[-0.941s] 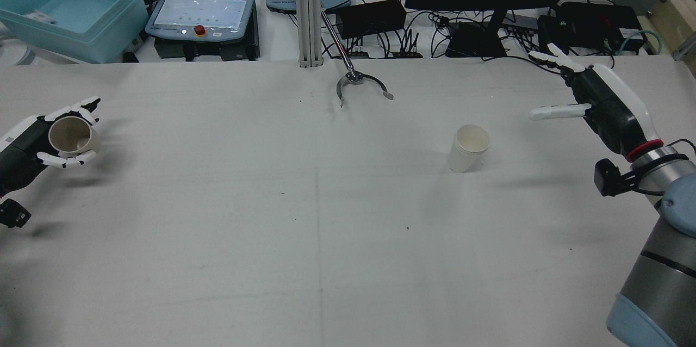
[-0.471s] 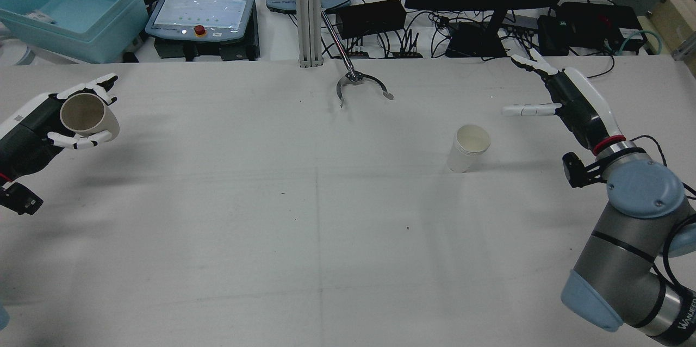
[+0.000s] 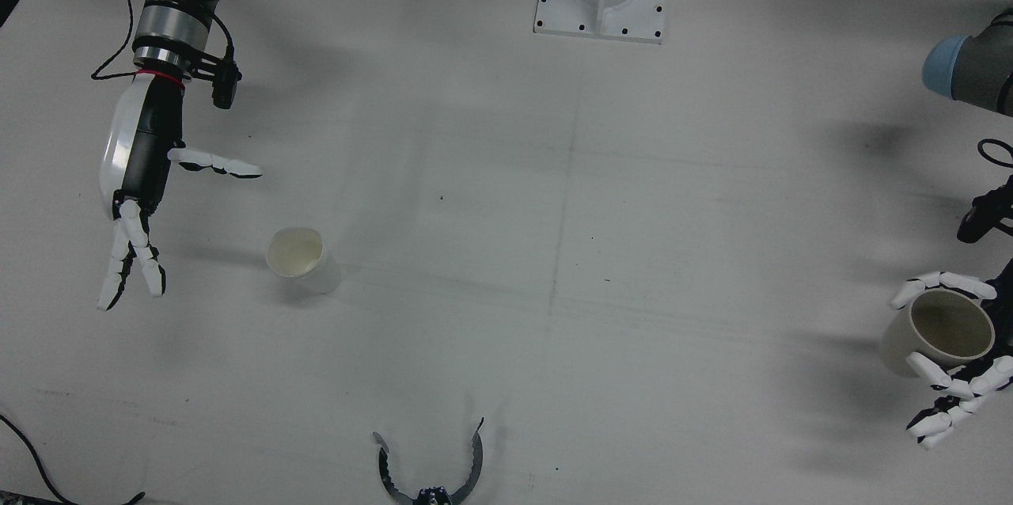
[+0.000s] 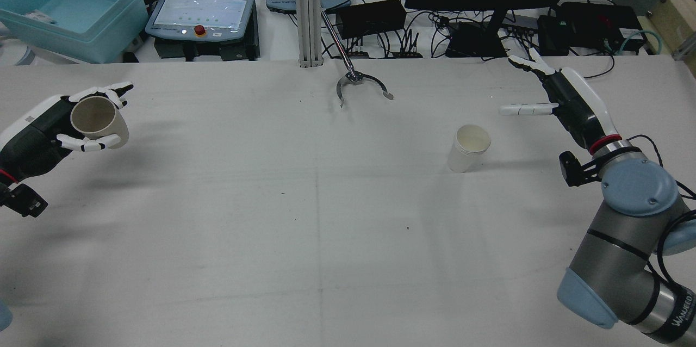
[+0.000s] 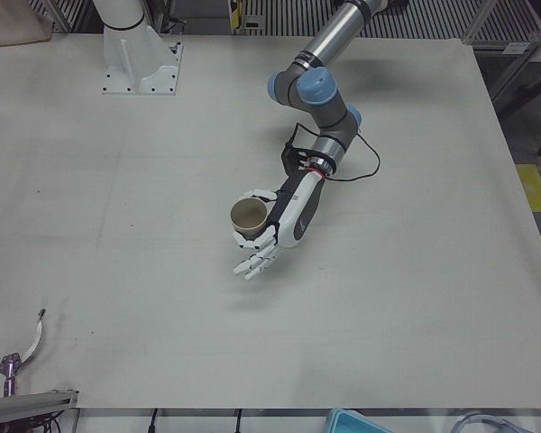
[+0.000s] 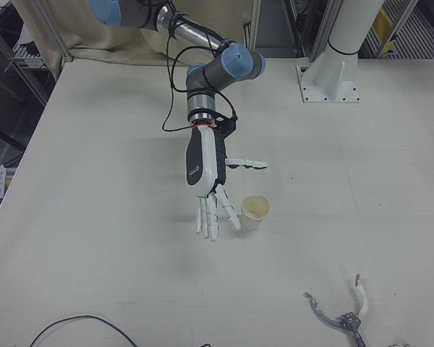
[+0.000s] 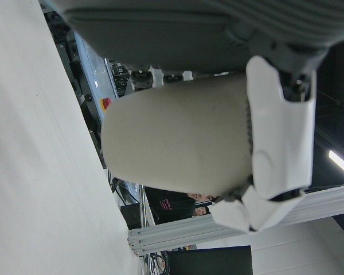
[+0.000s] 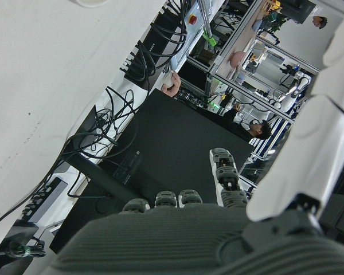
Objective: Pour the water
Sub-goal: 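Lift the beige cup with the left hand off the table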
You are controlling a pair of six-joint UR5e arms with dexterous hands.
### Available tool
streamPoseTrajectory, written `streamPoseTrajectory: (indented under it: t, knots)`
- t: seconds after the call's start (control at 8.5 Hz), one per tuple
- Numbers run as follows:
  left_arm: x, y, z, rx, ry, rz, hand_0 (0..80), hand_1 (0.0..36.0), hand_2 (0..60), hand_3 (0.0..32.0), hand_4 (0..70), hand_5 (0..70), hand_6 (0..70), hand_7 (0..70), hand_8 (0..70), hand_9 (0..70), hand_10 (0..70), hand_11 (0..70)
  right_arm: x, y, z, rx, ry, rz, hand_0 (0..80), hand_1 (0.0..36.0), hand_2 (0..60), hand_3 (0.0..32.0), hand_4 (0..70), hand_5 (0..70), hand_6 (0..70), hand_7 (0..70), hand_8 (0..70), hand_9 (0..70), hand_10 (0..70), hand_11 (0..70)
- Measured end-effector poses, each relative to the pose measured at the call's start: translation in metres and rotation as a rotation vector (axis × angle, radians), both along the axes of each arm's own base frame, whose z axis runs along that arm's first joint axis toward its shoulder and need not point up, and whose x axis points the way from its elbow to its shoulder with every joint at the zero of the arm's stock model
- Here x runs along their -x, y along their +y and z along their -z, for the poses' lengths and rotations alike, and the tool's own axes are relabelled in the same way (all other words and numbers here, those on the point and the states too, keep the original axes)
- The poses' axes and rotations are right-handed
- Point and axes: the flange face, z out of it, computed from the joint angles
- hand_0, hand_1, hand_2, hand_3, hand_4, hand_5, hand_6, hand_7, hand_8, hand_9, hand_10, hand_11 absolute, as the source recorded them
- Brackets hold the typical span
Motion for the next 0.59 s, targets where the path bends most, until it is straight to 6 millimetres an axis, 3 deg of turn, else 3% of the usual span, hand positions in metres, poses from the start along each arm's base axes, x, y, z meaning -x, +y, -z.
streamPoseTrajectory:
  t: [0.35, 0.59]
  knots:
    - [-0.0036, 0.0019, 0.0012, -0.008, -0.020, -0.062, 59.2, 36.0, 60.0, 0.0, 55.8, 58.3, 16.3, 15.8, 10.8, 13.0, 9.6, 16.7, 0.0007, -0.0008, 0.0025, -0.008, -0.009, 0.000, 46.0, 10.6, 4.9, 0.0, 5.8, 3.1, 3.0, 2.5, 1.8, 1.4, 0.0, 0.3]
    - [-0.0027, 0.0021, 0.0007, -0.008, -0.024, -0.067, 58.7, 36.0, 60.0, 0.0, 53.5, 54.6, 15.6, 15.0, 10.2, 12.6, 9.4, 16.4, 0.0014, -0.0015, 0.0045, -0.013, -0.015, 0.000, 46.0, 10.7, 4.8, 0.0, 6.0, 3.5, 3.2, 2.8, 1.9, 1.5, 0.0, 0.4]
